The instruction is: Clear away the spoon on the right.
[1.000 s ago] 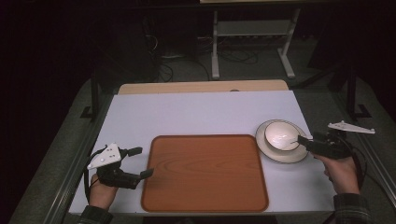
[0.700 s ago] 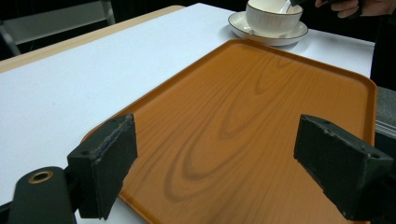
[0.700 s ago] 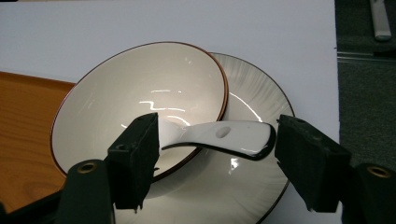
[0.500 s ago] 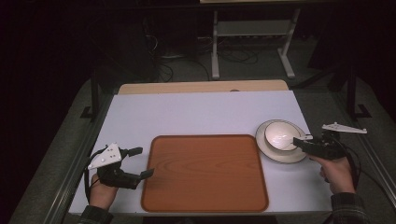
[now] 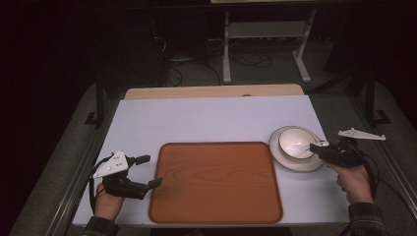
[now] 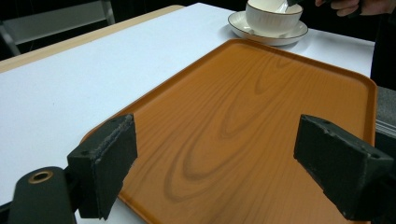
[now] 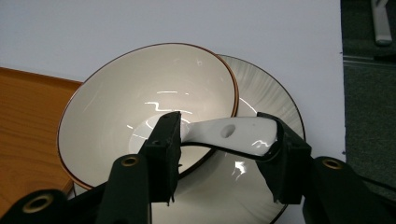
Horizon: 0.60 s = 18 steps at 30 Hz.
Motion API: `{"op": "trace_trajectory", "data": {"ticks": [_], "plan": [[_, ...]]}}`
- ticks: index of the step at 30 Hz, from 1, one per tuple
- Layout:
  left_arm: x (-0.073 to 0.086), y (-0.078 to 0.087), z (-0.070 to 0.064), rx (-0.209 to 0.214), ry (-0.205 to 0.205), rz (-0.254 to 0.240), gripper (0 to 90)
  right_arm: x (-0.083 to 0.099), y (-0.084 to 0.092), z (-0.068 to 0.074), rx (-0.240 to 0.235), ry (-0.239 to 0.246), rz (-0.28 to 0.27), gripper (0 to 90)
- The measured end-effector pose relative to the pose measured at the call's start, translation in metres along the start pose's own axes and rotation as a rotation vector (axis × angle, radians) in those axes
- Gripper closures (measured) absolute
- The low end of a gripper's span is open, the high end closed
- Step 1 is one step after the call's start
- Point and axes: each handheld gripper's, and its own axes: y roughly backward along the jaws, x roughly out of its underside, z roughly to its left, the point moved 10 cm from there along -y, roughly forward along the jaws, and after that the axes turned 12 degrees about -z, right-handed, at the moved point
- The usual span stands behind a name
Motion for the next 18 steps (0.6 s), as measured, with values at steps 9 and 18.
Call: {"op": "trace_trajectory", "data": {"ticks": [9, 18], "plan": [[0.000, 0.000, 0.000, 0.001, 0.000, 0.001, 12.7, -0.012, 0.002, 0.010, -0.002, 0.035, -0.047, 59.4], [0.001, -0.001, -0.001, 0.002, 0.005, 0.004, 12.7, -0.022, 0.001, 0.016, -0.007, 0.031, -0.089, 66.9]]}}
